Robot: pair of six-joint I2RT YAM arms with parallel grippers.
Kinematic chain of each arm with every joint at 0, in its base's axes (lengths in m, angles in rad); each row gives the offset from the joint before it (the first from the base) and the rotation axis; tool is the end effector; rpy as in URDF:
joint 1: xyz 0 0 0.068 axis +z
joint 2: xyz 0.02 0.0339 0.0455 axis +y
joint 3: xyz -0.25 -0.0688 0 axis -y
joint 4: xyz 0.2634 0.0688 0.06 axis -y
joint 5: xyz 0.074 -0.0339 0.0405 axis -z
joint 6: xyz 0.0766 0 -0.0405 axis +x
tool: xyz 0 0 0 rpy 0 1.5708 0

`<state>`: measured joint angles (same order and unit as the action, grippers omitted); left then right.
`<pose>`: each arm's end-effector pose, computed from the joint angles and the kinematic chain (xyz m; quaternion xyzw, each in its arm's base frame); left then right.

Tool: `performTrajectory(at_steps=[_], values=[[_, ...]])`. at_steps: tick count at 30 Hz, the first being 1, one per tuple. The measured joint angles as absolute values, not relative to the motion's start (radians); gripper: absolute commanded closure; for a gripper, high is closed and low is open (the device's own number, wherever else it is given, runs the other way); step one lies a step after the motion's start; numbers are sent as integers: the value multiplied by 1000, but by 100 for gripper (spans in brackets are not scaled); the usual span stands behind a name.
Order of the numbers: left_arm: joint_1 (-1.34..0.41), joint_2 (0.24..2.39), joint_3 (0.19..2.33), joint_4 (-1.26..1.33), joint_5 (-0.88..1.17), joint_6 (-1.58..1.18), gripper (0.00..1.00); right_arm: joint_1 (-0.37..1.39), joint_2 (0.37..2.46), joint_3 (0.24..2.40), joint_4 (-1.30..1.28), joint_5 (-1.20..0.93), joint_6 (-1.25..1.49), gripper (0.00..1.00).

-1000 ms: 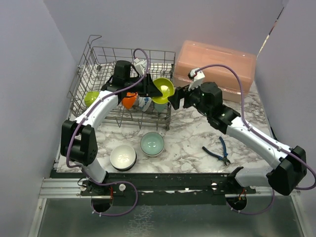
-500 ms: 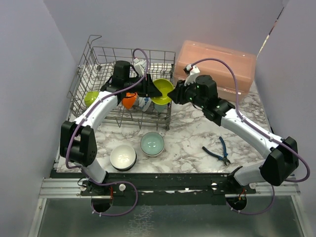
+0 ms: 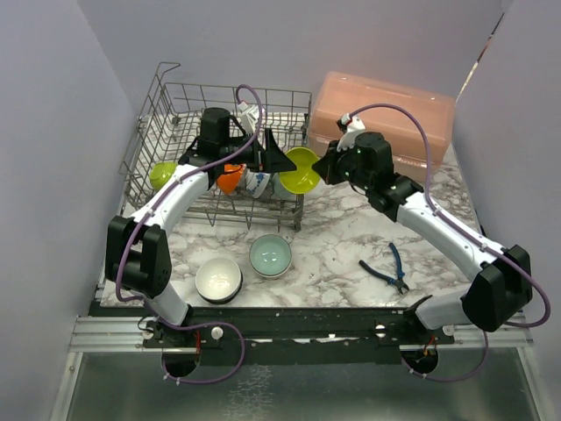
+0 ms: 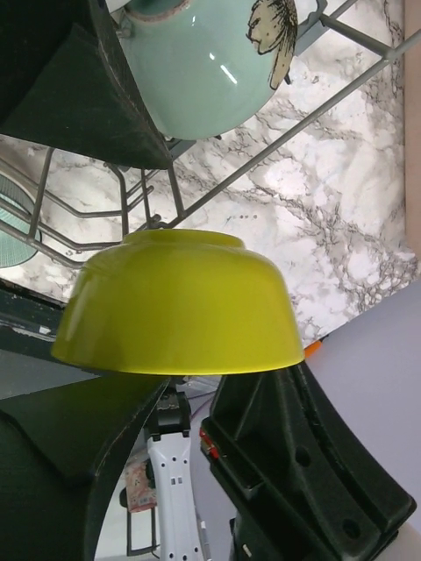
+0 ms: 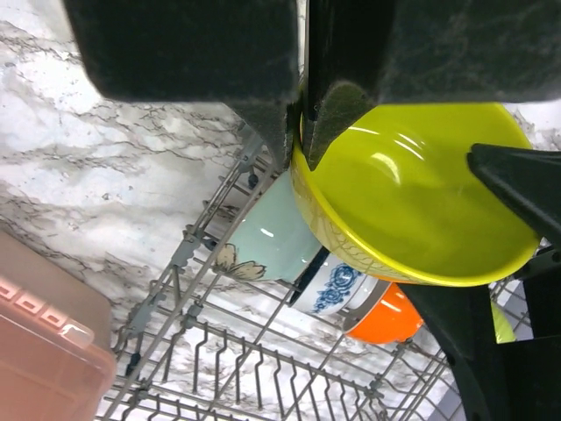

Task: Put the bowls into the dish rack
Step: Pick up the bowl from the center of the board.

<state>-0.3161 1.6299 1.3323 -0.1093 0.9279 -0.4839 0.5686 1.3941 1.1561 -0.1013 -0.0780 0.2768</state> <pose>0.3747 -0.1871 0.2957 0.1825 0.7651 -0.5357 0.3072 0.3237 0.2139 0.3058 -0.1409 0.8038 0.2658 0.5133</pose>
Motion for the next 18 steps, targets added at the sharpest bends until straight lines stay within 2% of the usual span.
performTrajectory(at_steps=[7, 12, 16, 18], values=[[-316, 1630, 1325, -81, 937, -517, 3, 514, 1364, 1139, -100, -130, 302, 100], [-321, 1633, 1318, -69, 945, -534, 6, 509, 1361, 1139, -100, -154, 315, 100], [-339, 1639, 1318, -67, 954, -539, 12, 509, 1361, 1139, -101, -175, 318, 100], [-348, 1640, 1318, -67, 957, -539, 20, 509, 1361, 1139, -100, -189, 322, 100]])
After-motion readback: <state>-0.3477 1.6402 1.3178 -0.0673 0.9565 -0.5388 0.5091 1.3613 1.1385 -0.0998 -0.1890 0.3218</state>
